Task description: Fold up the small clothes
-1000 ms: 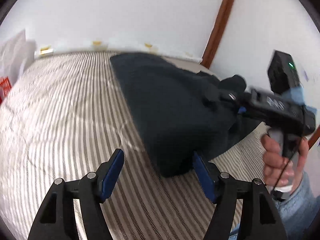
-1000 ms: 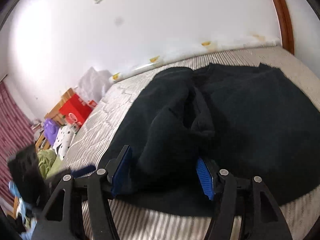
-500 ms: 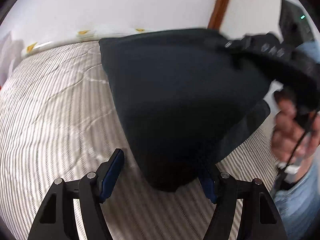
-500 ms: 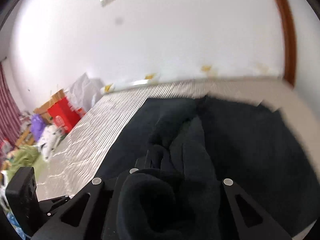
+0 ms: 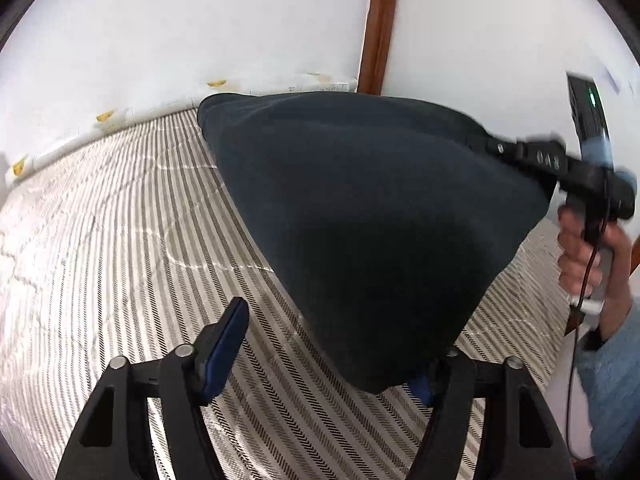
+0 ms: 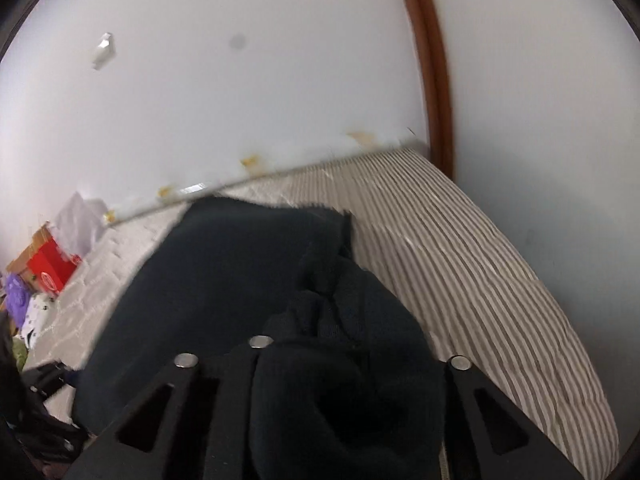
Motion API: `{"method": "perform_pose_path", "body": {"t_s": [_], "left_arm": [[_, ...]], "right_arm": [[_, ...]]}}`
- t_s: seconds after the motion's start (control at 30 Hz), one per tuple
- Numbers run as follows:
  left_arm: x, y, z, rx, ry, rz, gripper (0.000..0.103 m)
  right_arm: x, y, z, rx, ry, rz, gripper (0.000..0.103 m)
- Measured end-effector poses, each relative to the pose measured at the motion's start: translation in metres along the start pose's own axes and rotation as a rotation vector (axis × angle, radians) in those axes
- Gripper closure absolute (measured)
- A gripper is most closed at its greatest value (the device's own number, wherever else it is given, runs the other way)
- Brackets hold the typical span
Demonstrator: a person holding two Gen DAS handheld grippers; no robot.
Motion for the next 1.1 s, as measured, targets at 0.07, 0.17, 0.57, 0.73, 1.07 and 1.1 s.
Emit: {"method": "perform_pose_path", "body": {"t_s": [0.07,0.17,0.57,0.73,1.07,1.1], "left_arm": [[0.000,0.001,-0.001,0.008,0.024,-0.039,0.054],[-0.006,0.004,-0.004,-0.008,0.019,-0.062,0.074],[0.064,0.051,-0.018,-0.065,0.127,0.078,0.088],[0.114,0.083,-0.043,-0.069,0.220,0.164,0.089],[0.121,0.093,-0.079,-0.036,0.219,0.218,0.086],[0.121,0.093,-0.081,-0.035,0.217,0.227,0.086]], "right_arm": [[-0.006,0.006,-0.010,-0.023,-0.006,-0.047,0.057],[-0.015,0.012,-0.025,-0.017,-0.012,-0.120,0.044],[0.046,-0.008,-0.037,0.047,-0.062,0.035,0.083],[0.117,-0.017,-0.044,0.062,0.009,0.144,0.083],[0.154,-0.007,-0.061,0.070,0.063,0.233,0.084],[0.150,-0.009,-0.062,0.087,0.058,0.229,0.083]]}}
Point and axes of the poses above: each gripper's, at about its wrist camera, not at the fingertips, and y roughly against the way its jaws point, x to its left, z to its top, the point moved 4 cm from there along -y, roughly the way its jaws point, and after that the axes turned 2 degrees about z, right-handed, at the moved point
